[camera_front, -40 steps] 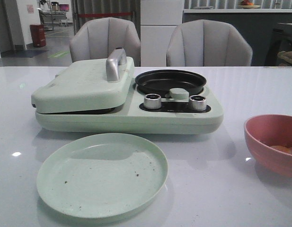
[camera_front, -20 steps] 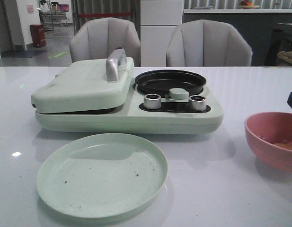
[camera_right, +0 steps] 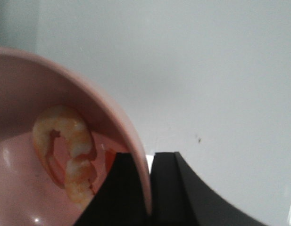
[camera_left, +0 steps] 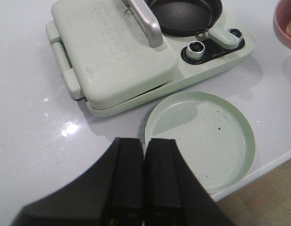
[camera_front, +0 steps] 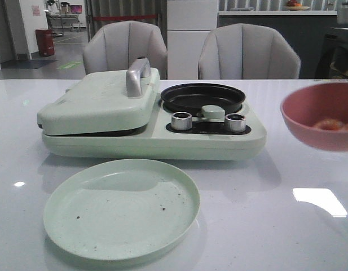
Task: Make breakfast with bread and shrimp
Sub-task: 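Grasp the pink bowl rim and lift it off the table, then tilt the pink bowl over the black pan to pour the shrimp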
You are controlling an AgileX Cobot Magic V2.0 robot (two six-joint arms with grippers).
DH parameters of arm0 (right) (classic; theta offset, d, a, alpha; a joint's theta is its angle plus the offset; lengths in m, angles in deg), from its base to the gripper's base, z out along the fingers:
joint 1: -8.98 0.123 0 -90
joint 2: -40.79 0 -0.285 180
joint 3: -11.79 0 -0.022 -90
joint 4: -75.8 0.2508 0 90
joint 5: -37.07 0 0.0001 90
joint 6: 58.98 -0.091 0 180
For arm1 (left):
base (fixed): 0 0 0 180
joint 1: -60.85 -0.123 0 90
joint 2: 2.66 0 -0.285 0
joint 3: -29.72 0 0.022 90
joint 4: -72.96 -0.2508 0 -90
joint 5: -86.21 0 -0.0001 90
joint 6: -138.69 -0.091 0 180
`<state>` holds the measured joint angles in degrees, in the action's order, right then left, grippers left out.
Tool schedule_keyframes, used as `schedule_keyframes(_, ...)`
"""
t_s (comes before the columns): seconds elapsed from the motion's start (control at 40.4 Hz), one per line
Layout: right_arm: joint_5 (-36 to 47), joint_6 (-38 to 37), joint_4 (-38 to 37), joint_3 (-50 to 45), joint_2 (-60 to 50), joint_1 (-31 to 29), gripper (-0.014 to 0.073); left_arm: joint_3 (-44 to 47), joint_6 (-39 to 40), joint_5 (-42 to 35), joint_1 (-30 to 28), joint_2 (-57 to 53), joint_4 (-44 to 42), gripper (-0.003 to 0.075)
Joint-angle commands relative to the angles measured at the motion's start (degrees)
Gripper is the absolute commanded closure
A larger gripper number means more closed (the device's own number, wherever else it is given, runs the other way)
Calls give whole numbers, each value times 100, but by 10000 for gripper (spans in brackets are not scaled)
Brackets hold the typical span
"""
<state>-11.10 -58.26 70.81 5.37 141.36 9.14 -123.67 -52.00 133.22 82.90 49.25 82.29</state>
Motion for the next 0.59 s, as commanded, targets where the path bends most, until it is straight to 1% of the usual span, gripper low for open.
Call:
schedule_keyframes(0.0,-79,81,-595,874,-291,356,554,-154,57,-391,41,-13,102,621)
schedule_keyframes(0.099,-76,-40,-1264,1506,-238,814,550,-154,57,-344,41,-13,102,621)
schedule_keyframes(0.223,-70,-582,-2301,2282,-47,1382,550,-154,57,-255,41,-13,102,621)
schedule_keyframes(0.396,-201,-1453,-4326,3124,520,2274,550,-154,57,-199,41,-13,102,621)
schedule_keyframes(0.446,-266,-1717,-4797,3271,676,2515,550,-154,57,-199,41,-13,102,621)
schedule_keyframes(0.569,-560,-2180,-6278,3573,1176,3053,550,-154,57,-199,41,-13,102,621)
